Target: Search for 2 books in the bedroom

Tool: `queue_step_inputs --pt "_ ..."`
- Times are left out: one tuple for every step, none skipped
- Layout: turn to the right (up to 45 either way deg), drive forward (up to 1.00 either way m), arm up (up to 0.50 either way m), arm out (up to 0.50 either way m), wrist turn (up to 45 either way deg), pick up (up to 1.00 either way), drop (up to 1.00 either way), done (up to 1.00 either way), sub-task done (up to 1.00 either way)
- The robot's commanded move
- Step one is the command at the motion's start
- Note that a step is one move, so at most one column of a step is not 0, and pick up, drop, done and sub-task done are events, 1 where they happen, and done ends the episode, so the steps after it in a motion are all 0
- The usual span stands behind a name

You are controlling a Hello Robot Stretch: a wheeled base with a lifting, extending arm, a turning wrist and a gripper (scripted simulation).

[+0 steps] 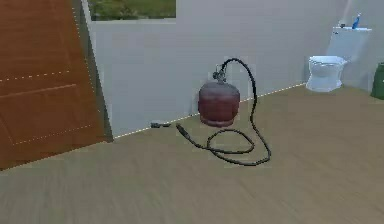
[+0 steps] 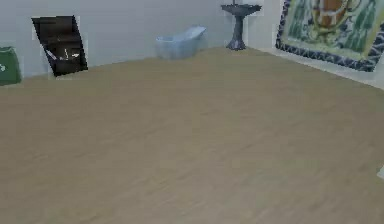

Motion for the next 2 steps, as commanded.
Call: queue_step_inputs --pt "45.0 0.0 0.0 0.0 0.0 0.0 0.0 0.0 0.0" --pt "45.0 0.0 0.0 0.0 0.0 0.0 0.0 0.0 0.0"
